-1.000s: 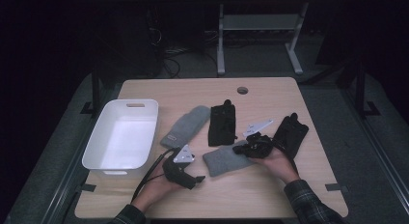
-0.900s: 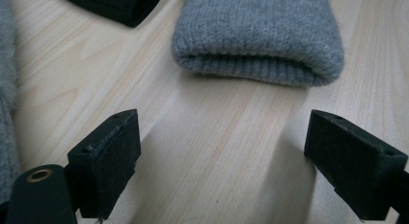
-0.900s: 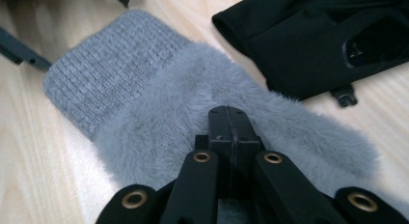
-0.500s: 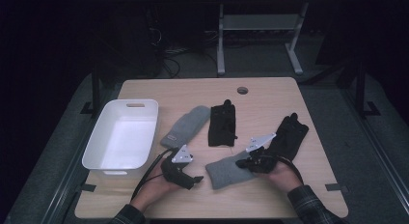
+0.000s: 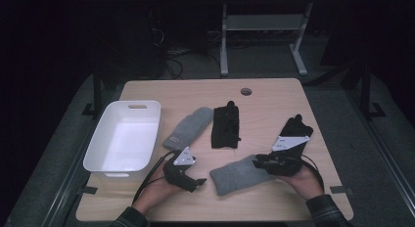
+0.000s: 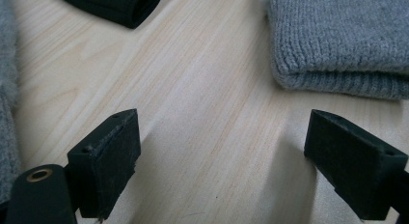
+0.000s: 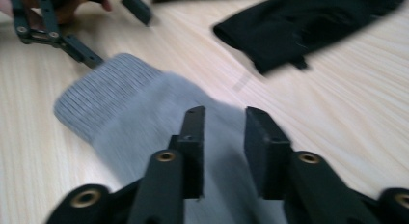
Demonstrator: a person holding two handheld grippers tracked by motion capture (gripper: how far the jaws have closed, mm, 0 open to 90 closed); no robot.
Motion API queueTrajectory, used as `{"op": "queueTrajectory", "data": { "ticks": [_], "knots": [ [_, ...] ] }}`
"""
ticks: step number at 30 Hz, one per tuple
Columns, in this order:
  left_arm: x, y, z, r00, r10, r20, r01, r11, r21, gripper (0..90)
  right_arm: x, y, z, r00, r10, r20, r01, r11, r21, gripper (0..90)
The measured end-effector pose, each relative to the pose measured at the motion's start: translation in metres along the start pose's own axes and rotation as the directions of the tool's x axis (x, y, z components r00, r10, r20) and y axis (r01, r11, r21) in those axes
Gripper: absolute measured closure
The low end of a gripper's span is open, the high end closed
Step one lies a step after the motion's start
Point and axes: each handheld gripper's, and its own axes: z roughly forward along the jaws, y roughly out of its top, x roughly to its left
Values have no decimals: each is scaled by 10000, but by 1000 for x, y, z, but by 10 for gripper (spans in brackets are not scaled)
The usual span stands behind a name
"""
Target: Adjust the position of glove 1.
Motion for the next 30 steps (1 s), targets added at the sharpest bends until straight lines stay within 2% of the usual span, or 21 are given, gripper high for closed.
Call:
{"op": "queueTrajectory", "data": {
  "ticks": [1,2,4,5,6,7,8,9,11,16,19,23,25,27,28,30],
  "knots": [
    [0,0,0,10000,7,2,-7,10000,7,117,-3,-4,-6,9997,177,184,-176,9998,-72,591],
    [0,0,0,10000,11,1,-11,10000,10,117,-3,-4,-6,9997,177,184,-176,9998,-72,591],
    [0,0,0,10000,-5,1,5,10000,8,117,-10,-19,-22,9962,536,679,-520,9983,-252,482],
    [0,0,0,10000,-5,1,5,10000,8,117,-10,-19,-22,9962,536,679,-520,9983,-252,482],
    [0,0,0,10000,-22,6,22,10000,-7,117,-12,-29,-33,9932,656,958,-627,9975,-333,428],
    [0,0,0,10000,-11,-4,11,10000,-18,117,-14,-35,-39,9905,683,1190,-642,9972,-384,412],
    [0,0,0,10000,-11,-4,11,10000,-18,118,-14,-35,-39,9905,683,1190,-642,9972,-384,412],
    [0,0,0,10000,-27,16,27,10000,51,117,-18,-46,-49,9846,921,1488,-878,9955,-356,345],
    [0,0,0,10000,1,11,-1,10000,75,117,-24,-58,-55,9777,1128,1771,-1110,9936,-199,281],
    [0,0,-1,10000,-8,20,8,10000,91,117,-32,-80,-58,9555,1200,2694,-1312,9911,240,156],
    [0,0,-1,10000,-6,14,6,9999,102,117,-36,-86,-57,9458,1252,2997,-1399,9898,282,139],
    [0,0,-1,10000,-2,5,2,9999,107,118,-39,-88,-54,9397,1273,3174,-1471,9884,390,127],
    [0,0,-1,10000,29,-11,-29,9999,136,118,-40,-89,-53,9397,1276,3172,-1472,9884,385,125],
    [0,2,-1,10000,-30,-57,31,9996,296,120,-41,-91,-50,9386,1293,3200,-1528,9870,492,110],
    [1,5,-2,9999,-71,-145,79,9983,577,120,-41,-92,-49,9371,1289,3244,-1532,9869,502,98],
    [2,7,-3,9996,-178,-216,193,9972,725,120,-42,-93,-48,9380,1267,3227,-1465,9885,377,95]
  ]
}}
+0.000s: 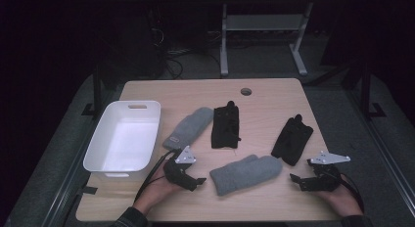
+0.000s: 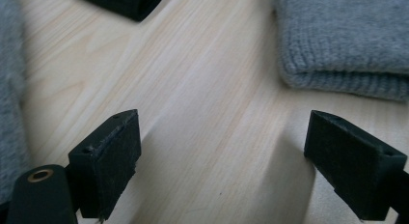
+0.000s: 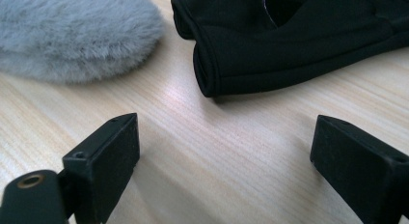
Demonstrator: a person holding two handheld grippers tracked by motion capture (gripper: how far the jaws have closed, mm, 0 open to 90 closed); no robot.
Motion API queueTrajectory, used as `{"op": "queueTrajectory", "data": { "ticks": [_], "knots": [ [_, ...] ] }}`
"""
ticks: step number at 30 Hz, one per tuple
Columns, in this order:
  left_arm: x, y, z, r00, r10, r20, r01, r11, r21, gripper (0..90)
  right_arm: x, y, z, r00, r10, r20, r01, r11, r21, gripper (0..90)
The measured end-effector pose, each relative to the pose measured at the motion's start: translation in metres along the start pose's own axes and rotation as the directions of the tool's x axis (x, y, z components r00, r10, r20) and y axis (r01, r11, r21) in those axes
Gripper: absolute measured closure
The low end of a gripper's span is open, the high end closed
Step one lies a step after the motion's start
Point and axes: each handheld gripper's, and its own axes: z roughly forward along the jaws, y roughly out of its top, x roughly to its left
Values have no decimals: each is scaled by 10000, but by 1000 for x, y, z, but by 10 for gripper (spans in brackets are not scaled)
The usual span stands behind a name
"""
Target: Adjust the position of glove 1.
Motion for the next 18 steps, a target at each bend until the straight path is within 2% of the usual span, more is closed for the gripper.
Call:
{"op": "queueTrajectory", "data": {
  "ticks": [4,5,9,13,14,17,18],
  "knots": [
    [1,3,-2,9996,-291,37,291,9995,79,123,0,0,0,10000,63,23,-63,10000,5,94],
    [1,6,-3,9986,-523,-7,523,9986,-23,124,0,0,0,10000,64,22,-64,10000,6,94],
    [4,13,-6,9979,-622,-162,621,9981,-43,126,0,0,0,10000,69,26,-69,10000,6,94],
    [10,21,-10,9960,-816,-368,808,9965,-221,126,0,0,0,10000,61,27,-61,10000,7,94],
    [14,26,-13,9949,-922,-417,906,9951,-387,128,0,0,0,10000,70,29,-70,10000,3,95],
    [19,31,-15,9934,-998,-573,975,9943,-421,128,0,0,0,10000,55,24,-55,10000,10,95],
    [23,37,-16,9912,-1157,-637,1125,9923,-512,128,0,0,0,10000,54,25,-54,10000,9,95]
  ]
}}
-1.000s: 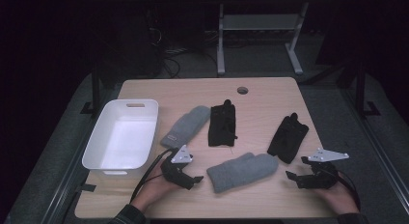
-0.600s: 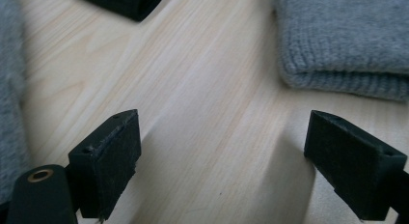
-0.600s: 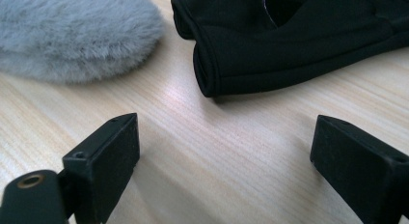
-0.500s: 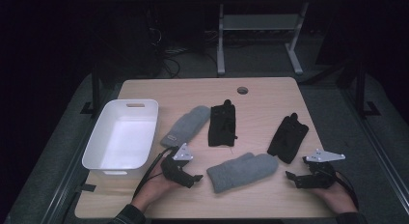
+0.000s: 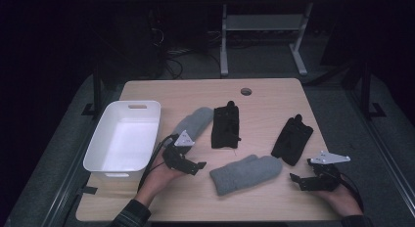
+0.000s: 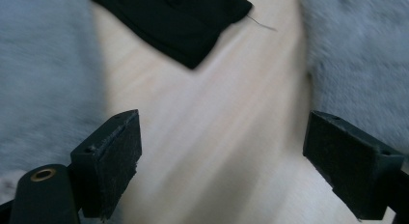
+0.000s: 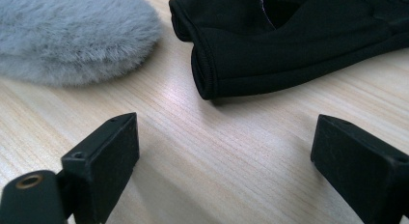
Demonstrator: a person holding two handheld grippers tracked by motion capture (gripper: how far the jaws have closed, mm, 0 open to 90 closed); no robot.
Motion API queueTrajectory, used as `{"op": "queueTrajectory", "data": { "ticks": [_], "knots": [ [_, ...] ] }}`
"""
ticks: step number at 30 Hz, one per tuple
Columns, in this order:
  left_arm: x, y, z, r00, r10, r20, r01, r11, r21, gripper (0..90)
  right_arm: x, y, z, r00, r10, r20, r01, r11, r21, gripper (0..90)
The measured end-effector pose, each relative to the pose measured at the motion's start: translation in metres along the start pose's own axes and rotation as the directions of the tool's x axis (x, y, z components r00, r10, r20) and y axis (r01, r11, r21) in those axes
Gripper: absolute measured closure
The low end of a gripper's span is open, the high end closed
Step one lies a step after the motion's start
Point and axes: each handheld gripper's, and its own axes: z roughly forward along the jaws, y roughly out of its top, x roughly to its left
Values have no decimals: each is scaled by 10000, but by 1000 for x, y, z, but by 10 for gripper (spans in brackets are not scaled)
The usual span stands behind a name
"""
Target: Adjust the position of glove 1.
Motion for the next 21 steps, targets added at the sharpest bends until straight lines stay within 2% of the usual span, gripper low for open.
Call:
{"op": "queueTrajectory", "data": {
  "ticks": [7,9,10,11,12,14,15,16,17,18,20,21],
  "knots": [
    [11,19,2,9987,-218,-452,215,9997,-74,132,0,0,0,10000,-5,-1,5,10000,-3,95],
    [18,28,5,9967,-227,-785,218,9997,-126,133,0,0,0,10000,7,6,-7,10000,-2,97],
    [18,28,5,9967,-227,-785,218,9997,-126,133,0,0,0,10000,7,6,-7,10000,-2,97],
    [21,31,6,9953,-358,-896,345,9993,-163,133,0,0,0,10000,-12,12,12,10000,-5,97],
    [29,37,7,9917,-481,-1194,463,9988,-179,133,-1,0,0,10000,-4,10,4,10000,-5,98],
    [33,40,8,9894,-611,-1320,576,9979,-298,133,-1,0,0,10000,-11,3,11,10000,-10,98],
    [40,45,9,9843,-711,-1613,666,9972,-328,135,-1,0,0,10000,-29,-23,29,10000,-45,98],
    [40,45,9,9843,-711,-1613,666,9972,-328,136,-1,0,0,10000,-16,-29,15,10000,-49,99],
    [48,51,11,9809,-804,-1772,758,9966,-328,136,-2,0,0,10000,-11,-35,11,10000,-54,98],
    [48,51,11,9809,-804,-1772,758,9966,-328,143,-2,0,0,10000,-10,-37,10,10000,-64,99],
    [57,57,17,9749,-959,-2009,922,9953,-280,156,-2,0,0,10000,14,-54,-14,10000,-69,99],
    [57,57,17,9749,-959,-2009,922,9953,-280,163,-2,0,0,10000,31,-68,-31,10000,-75,99]
  ]
}}
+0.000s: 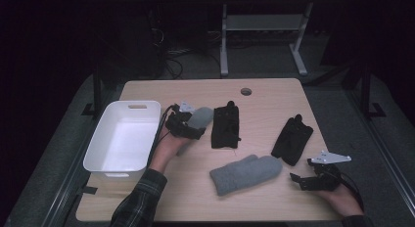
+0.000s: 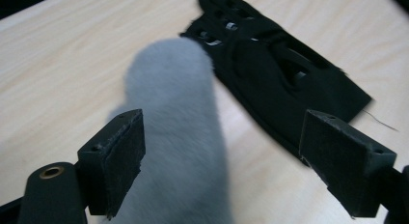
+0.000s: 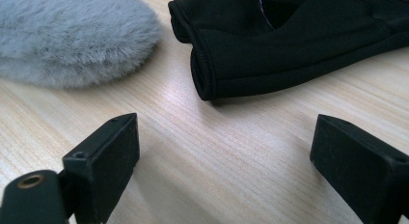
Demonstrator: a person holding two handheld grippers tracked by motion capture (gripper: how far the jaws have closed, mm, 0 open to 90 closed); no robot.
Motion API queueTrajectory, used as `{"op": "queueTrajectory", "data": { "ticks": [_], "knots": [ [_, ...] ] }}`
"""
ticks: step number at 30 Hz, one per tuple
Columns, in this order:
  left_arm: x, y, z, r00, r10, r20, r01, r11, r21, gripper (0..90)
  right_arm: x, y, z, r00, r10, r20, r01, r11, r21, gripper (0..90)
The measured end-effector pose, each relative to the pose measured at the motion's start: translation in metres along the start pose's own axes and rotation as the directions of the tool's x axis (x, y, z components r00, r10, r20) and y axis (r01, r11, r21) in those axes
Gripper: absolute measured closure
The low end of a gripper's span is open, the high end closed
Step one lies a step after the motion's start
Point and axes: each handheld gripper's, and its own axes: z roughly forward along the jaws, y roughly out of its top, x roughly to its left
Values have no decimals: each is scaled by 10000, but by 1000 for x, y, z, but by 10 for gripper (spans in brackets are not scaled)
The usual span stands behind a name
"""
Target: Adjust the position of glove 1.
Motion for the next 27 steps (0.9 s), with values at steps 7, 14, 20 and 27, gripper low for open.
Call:
{"op": "queueTrajectory", "data": {
  "ticks": [7,14,20,27],
  "knots": [
    [21,-3,21,9948,-735,-711,775,9955,553,252,-1,0,0,9999,89,-72,-89,10000,-23,100],
    [24,-10,36,9935,-868,-742,936,9911,949,283,-1,0,0,9999,92,-65,-93,10000,-17,100],
    [22,-13,47,9931,-804,-850,903,9886,1204,317,0,0,0,10000,61,-56,-61,10000,-24,100],
    [18,-18,52,9923,-691,-1029,819,9887,1257,505,0,0,-1,10000,75,-61,-75,10000,-6,101]
  ]
}}
